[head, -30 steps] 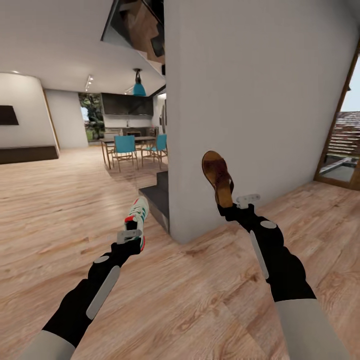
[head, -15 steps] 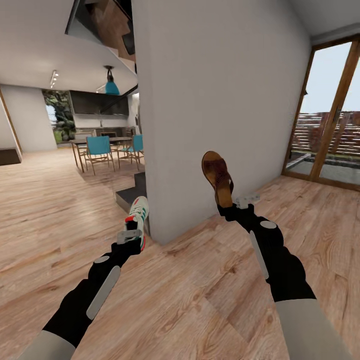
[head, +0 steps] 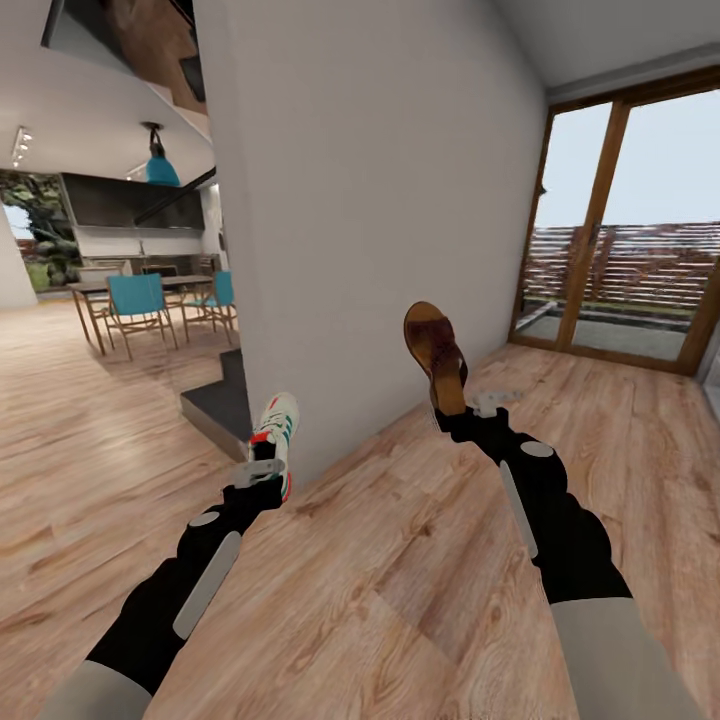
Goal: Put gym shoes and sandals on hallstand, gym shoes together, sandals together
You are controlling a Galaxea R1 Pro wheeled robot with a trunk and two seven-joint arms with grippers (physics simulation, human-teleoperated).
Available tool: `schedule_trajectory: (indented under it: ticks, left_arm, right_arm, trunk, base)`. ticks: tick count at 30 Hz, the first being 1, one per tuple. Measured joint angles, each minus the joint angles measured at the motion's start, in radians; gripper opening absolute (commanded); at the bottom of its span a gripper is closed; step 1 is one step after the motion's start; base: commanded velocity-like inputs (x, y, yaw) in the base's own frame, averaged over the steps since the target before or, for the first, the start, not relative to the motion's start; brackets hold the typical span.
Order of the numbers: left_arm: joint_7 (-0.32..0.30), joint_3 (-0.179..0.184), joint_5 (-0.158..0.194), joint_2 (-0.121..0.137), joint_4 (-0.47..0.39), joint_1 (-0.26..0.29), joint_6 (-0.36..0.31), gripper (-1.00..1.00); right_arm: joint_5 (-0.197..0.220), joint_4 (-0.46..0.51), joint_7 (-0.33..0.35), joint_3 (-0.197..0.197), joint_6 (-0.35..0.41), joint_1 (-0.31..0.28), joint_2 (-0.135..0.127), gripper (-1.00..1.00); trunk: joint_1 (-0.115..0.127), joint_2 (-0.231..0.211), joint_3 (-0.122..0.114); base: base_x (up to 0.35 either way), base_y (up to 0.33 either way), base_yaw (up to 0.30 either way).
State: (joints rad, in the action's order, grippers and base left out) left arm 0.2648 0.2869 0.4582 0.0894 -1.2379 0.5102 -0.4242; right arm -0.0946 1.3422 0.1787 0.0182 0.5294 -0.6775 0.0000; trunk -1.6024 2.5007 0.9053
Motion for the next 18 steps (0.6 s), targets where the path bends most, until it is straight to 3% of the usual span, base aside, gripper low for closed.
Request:
schedule_trajectory:
  ticks: [7,18]
  left_arm:
    - [0.000,0.000,0.000,0.000,0.000,0.000,0.000,-1.00]
    - [0.000,0.001,0.001,0.000,0.000,0.000,-0.001,-1.00]
  right_arm:
    - [0.000,0.000,0.000,0.000,0.000,0.000,0.000,-1.00]
    - [0.001,0.000,0.000,0.000,0.000,0.000,0.000,-1.00]
  trunk:
    - [0.000,0.000,0.000]
    - [0.000,0.000,0.000]
  base:
    - [0.151,-0.116,-0.300]
    - [0.243,-0.212,-0.300]
